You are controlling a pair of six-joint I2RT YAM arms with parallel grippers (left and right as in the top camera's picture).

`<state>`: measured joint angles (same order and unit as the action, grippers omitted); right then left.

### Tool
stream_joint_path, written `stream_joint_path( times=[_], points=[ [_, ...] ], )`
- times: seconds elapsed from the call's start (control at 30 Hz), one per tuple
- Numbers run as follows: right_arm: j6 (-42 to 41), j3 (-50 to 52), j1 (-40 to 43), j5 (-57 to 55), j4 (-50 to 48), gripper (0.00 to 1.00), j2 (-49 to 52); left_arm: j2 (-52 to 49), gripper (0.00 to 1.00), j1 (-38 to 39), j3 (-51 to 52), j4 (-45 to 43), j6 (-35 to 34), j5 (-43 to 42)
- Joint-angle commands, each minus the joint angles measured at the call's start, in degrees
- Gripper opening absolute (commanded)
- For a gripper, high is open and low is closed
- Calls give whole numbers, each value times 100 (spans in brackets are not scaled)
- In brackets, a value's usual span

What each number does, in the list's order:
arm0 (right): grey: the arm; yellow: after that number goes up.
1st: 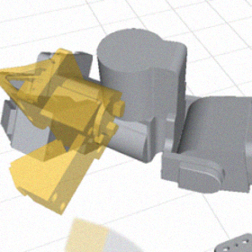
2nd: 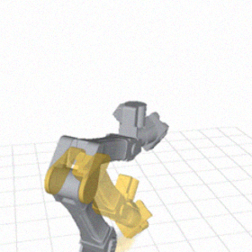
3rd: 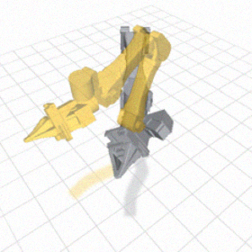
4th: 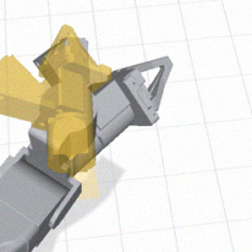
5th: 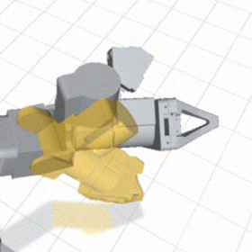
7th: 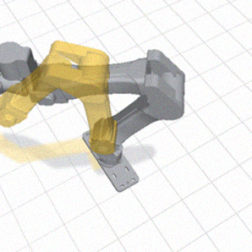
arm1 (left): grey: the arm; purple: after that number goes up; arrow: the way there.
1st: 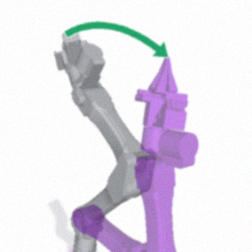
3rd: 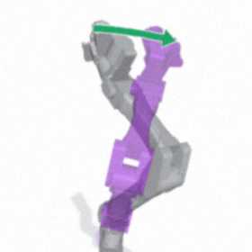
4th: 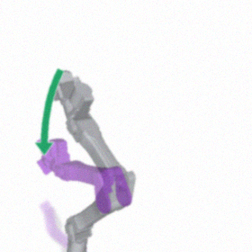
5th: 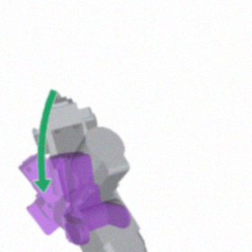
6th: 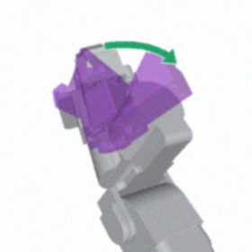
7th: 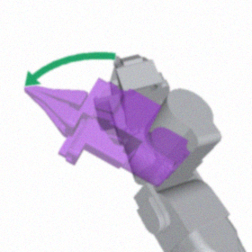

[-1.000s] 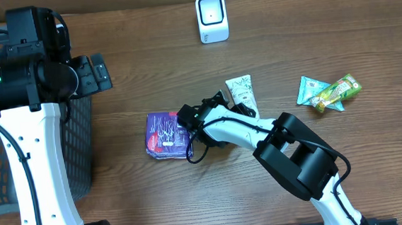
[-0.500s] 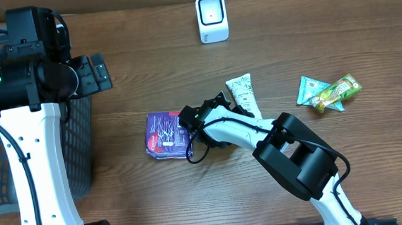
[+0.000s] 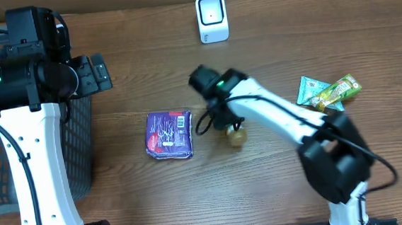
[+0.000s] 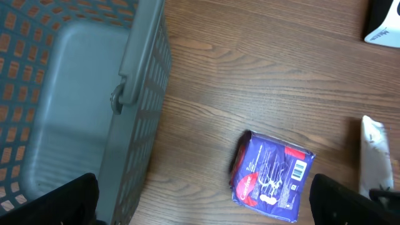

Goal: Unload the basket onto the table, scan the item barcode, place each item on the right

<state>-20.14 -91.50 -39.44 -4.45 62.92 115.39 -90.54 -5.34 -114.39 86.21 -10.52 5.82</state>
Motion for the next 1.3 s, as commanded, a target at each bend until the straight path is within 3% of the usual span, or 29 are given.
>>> stream_joint_path(
  times=[0.0,0.23,0.47,0.57,0.7,0.87,1.27],
  points=[
    [546,-195,468,2415,-297,4,-640,22,100,11,-122,11,-20,-31],
    [640,337,1298,4457,-1045,4,-608,22,100,11,-122,11,-20,-31],
    [107,1652,1947,5368,-2424,4,-608,22,100,11,-122,11,-20,-31],
    [35,2022,2122,5167,-2638,4,-608,22,100,11,-122,11,-20,-31],
    [37,2177,2208,3982,-2415,4,-608,22,100,11,-122,11,-20,-31],
    [37,2177,2208,2830,-2168,14,-608,22,100,11,-122,11,-20,-31],
    [68,2177,2221,1945,-2096,17,-608,22,100,11,-122,11,-20,-31]
  ],
)
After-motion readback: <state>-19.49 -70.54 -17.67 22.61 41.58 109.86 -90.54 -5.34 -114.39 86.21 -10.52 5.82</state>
